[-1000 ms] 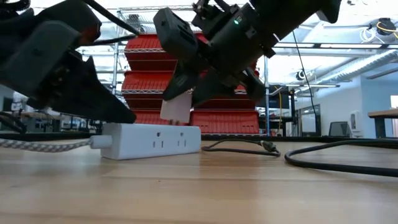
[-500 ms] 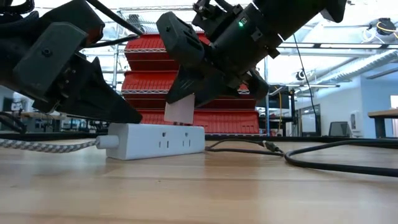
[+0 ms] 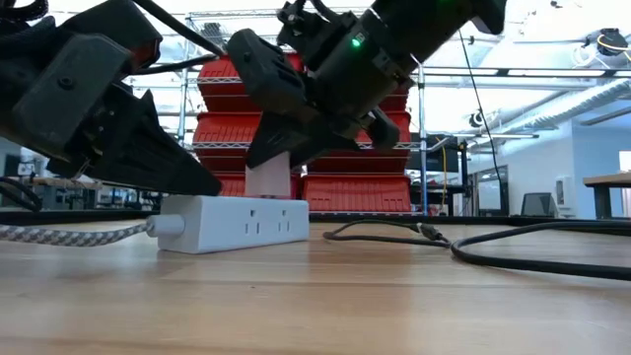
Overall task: Insert USB
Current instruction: Insert the pink charger adapter into the left white outlet extension
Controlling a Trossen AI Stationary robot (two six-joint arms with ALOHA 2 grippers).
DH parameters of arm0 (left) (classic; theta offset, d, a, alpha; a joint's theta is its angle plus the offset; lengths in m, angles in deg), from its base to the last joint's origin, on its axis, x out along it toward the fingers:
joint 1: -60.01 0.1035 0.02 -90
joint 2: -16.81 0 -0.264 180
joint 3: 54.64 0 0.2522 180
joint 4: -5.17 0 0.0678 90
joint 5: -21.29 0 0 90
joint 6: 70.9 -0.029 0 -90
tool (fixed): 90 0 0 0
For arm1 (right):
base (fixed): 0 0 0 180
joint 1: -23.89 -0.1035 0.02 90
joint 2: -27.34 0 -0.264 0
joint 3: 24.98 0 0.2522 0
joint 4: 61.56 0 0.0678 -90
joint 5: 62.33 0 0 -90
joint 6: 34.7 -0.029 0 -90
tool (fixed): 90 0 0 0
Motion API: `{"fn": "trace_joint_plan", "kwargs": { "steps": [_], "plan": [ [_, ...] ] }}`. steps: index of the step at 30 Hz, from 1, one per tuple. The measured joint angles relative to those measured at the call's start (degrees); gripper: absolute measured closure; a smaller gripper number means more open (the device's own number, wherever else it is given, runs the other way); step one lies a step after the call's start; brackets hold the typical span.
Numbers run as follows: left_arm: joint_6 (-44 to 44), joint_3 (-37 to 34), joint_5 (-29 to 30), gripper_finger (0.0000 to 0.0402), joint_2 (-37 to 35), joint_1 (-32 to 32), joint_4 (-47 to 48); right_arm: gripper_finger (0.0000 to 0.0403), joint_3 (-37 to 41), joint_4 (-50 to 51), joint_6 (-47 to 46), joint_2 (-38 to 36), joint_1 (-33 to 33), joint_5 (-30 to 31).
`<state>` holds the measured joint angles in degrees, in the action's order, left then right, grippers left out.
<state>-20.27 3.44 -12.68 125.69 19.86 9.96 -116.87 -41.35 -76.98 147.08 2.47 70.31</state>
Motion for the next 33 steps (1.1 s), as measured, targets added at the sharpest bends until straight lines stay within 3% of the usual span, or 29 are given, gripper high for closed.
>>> {"fn": "trace_joint_plan", "kwargs": {
  "steps": [6, 17, 33],
  "plan": [
    [-0.1, 0.0, -0.3, 0.0249, 0.0, 0.0, -0.2, 0.0179, -2.9, 6.5, -0.2, 0.2, 1.1, -2.7],
    [-0.1, -0.1, -0.3, 0.0249, 0.0, 0.0, -0.7, 0.0175, -3.7, 6.8, 4.7, -0.3, 1.1, -1.5],
    [-0.1, 0.0, -0.4, 0.0249, 0.1, 0.0, -1.1, 0.0147, -3.8, 11.1, 10.6, -8.9, 1.2, -3.8]
  ]
}}
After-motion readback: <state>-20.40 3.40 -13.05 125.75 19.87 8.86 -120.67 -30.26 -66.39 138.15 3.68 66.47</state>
